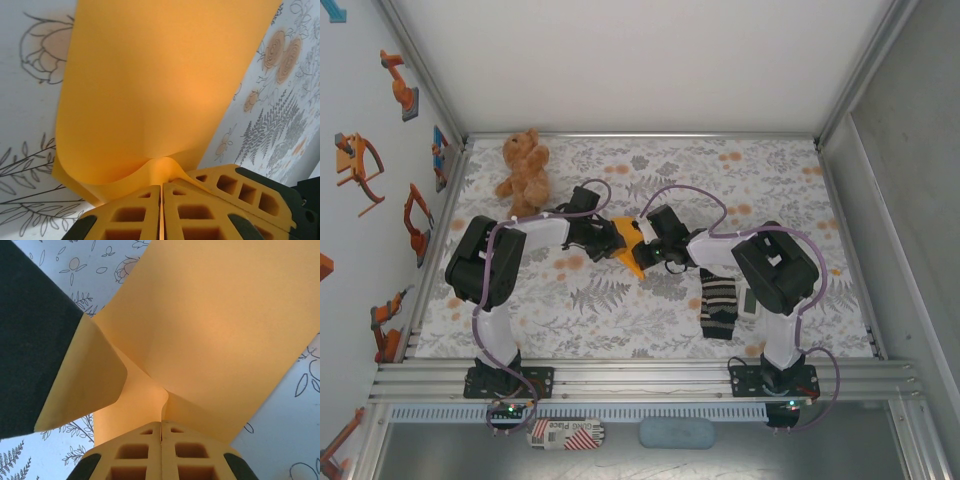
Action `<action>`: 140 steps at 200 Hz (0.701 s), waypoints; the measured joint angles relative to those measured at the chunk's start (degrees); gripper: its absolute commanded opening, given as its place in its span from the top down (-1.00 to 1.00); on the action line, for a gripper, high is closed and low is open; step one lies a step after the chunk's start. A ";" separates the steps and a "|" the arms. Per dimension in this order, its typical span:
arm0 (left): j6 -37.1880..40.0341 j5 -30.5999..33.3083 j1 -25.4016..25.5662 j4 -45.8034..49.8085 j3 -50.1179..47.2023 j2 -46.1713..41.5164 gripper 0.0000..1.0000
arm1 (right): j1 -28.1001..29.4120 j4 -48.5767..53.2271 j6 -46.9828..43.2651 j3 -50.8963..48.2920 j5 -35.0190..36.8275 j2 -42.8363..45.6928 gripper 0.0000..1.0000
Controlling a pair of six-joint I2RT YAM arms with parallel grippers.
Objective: Fold a paper plane with a square sheet of paper (pick it up from the middle)
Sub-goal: Third fold the triangle at the center of the table.
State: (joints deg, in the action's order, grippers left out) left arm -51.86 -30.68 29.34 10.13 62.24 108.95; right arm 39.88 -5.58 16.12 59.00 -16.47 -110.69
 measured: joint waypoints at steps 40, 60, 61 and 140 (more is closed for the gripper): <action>-0.31 1.05 0.31 0.55 0.00 0.00 0.82 | 0.00 0.02 0.00 0.00 0.00 0.00 1.00; -0.46 1.14 0.44 0.72 0.00 0.00 0.82 | 0.00 0.02 0.02 0.00 0.00 0.00 1.00; -0.48 1.14 0.44 0.72 0.00 0.02 0.82 | 0.00 0.02 0.02 0.00 0.00 0.00 1.00; -0.57 2.21 0.63 1.11 -0.02 0.02 0.83 | 0.00 0.94 0.68 0.87 -0.04 -0.42 1.00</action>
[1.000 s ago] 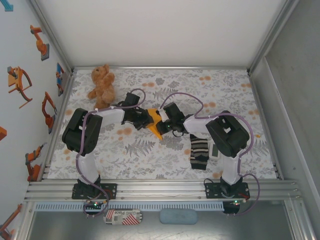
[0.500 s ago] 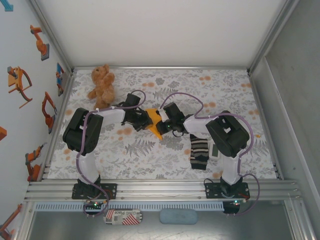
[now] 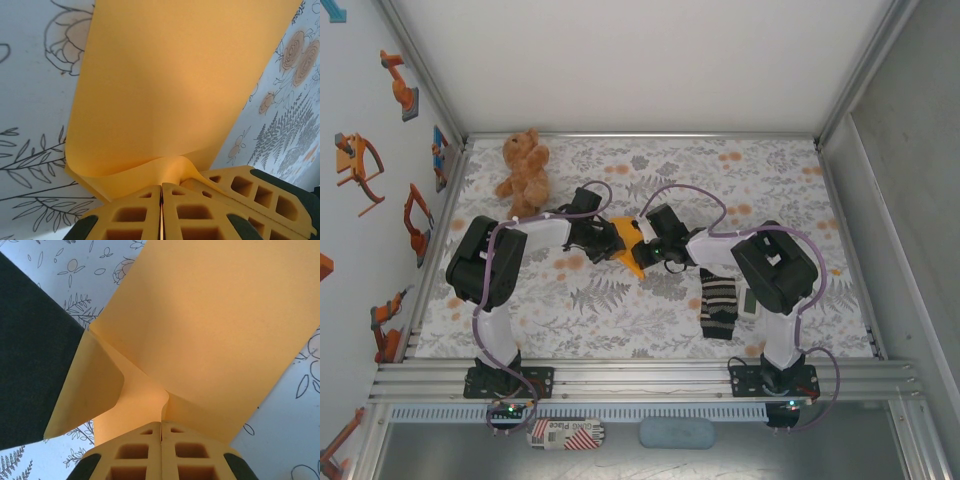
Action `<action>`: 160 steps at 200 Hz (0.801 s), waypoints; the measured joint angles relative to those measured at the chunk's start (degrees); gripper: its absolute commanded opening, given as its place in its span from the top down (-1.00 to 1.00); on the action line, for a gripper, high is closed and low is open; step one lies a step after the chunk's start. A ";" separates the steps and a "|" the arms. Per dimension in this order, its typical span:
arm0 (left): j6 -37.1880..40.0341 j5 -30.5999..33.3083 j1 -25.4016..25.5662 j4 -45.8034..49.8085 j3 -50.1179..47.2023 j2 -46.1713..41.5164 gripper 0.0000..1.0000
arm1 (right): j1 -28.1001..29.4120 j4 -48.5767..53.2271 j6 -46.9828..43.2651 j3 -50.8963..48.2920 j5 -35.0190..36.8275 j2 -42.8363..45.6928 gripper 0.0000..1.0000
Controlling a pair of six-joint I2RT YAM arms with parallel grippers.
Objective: Fold a paper plane with a square sheet of paper (pick it up from the middle)
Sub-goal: Third fold the triangle at the center of the table.
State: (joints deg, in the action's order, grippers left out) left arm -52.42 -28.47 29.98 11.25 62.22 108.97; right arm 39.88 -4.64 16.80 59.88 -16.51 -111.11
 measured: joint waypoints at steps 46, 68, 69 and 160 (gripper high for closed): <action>-0.22 0.55 0.00 0.17 -0.11 0.00 0.84 | 0.00 0.79 0.02 0.66 0.00 -0.26 1.00; -0.37 0.63 0.00 0.20 -0.11 0.07 0.84 | 0.00 0.83 0.20 0.74 -0.02 -0.33 1.00; -0.37 0.63 0.00 0.20 -0.11 0.09 0.84 | 0.00 0.83 0.20 0.74 -0.02 -0.33 1.00; -0.42 1.20 0.00 0.33 -0.13 0.81 0.84 | -0.02 0.83 0.42 0.76 -0.20 -0.33 1.00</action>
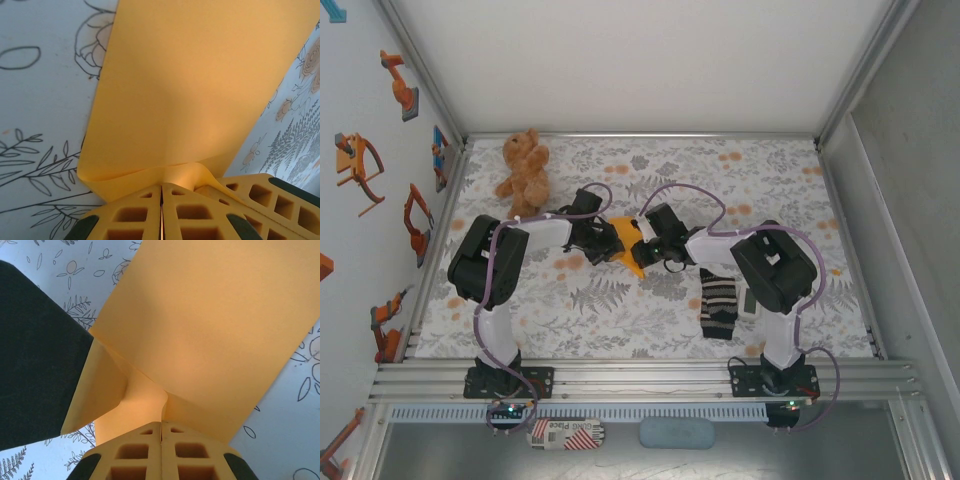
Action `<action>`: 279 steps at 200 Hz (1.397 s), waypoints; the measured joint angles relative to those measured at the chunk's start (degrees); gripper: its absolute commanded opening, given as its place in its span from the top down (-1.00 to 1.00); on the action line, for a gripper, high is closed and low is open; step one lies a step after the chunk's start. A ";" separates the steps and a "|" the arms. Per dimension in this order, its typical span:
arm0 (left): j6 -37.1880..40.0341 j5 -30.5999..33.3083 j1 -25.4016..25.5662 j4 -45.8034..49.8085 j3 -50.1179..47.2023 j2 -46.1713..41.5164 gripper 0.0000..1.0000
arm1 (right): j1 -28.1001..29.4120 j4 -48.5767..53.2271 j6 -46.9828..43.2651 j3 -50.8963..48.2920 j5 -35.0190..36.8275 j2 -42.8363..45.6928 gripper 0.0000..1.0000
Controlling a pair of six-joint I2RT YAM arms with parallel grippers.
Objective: Fold a paper plane with a square sheet of paper (pick it up from the middle)
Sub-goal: Third fold the triangle at the center of the table.
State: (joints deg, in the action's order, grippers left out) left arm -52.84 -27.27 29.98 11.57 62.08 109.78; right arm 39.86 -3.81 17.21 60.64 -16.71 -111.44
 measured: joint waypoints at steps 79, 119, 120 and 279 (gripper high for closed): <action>-0.15 0.72 0.00 0.28 0.00 0.09 0.84 | -0.04 2.29 3.58 1.42 -0.22 0.00 0.64; -0.15 1.14 0.00 0.52 0.02 0.11 0.85 | -0.81 4.61 8.20 1.81 3.10 2.27 0.16; -0.15 1.14 0.00 0.52 0.02 0.11 0.85 | -0.85 4.68 8.26 1.81 3.19 2.36 0.15; -0.15 1.11 0.00 0.63 0.11 0.24 0.86 | 1.88 7.04 17.73 0.31 -9.53 5.53 1.00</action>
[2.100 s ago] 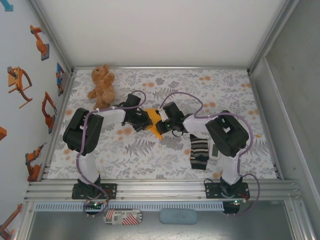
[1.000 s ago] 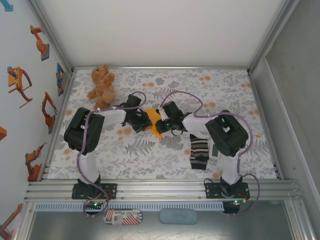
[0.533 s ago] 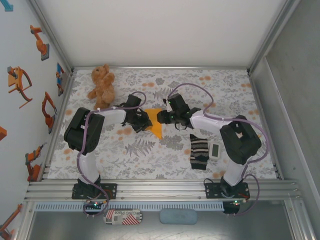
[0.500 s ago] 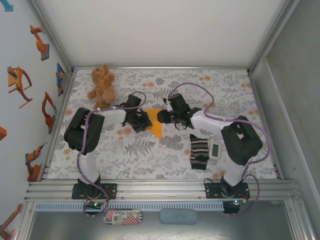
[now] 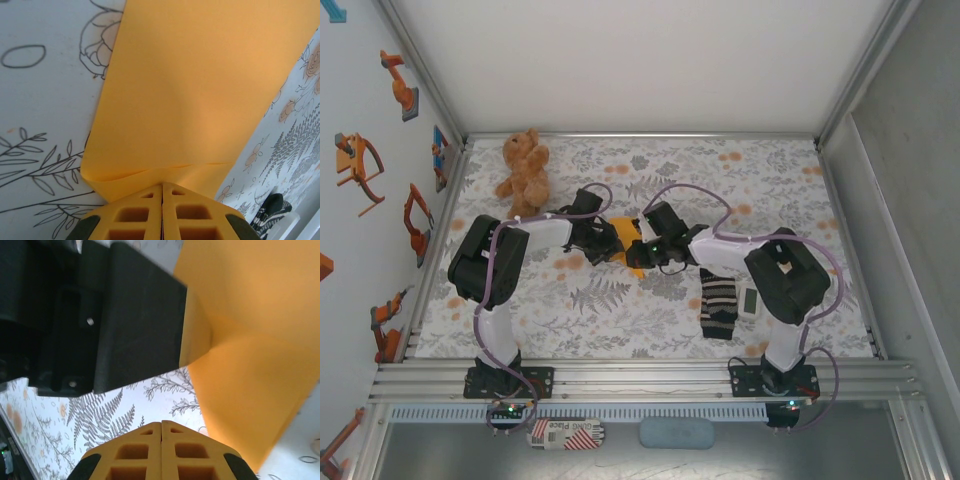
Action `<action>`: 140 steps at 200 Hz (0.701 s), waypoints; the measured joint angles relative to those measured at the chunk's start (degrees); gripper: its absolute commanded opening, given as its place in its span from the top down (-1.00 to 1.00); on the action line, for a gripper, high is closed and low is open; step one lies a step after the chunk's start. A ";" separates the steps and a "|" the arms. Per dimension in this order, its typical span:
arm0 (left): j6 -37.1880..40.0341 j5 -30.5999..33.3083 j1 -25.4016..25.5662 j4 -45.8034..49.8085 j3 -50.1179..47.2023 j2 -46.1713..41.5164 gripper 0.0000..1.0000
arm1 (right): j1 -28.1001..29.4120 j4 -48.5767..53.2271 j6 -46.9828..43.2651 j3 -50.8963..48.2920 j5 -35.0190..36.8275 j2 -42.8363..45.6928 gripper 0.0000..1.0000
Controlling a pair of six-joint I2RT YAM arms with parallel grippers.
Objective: Fold a paper plane with a square sheet of paper (pick it up from the middle)
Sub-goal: Third fold the triangle at the center of the table.
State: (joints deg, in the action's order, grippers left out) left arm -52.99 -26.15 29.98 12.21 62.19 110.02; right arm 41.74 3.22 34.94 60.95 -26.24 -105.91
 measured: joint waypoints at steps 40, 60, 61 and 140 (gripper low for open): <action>0.00 0.00 0.00 0.00 0.00 0.00 0.86 | 0.04 0.15 -0.02 0.48 -0.33 -2.56 1.00; 0.00 0.00 0.00 0.00 0.00 0.00 0.86 | 0.04 0.48 -0.04 0.74 -0.33 -3.26 1.00; 0.00 0.00 0.00 0.00 0.00 0.00 0.86 | 0.04 0.50 -0.04 0.76 -0.33 -3.30 1.00; 0.00 -0.02 -0.02 0.00 0.00 0.00 0.87 | 0.04 1.11 -0.26 1.70 0.28 -4.07 1.00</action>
State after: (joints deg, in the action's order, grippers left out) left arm -52.99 -26.17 29.95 12.21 62.19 110.02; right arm 41.78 4.34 34.68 62.65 -25.96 -109.97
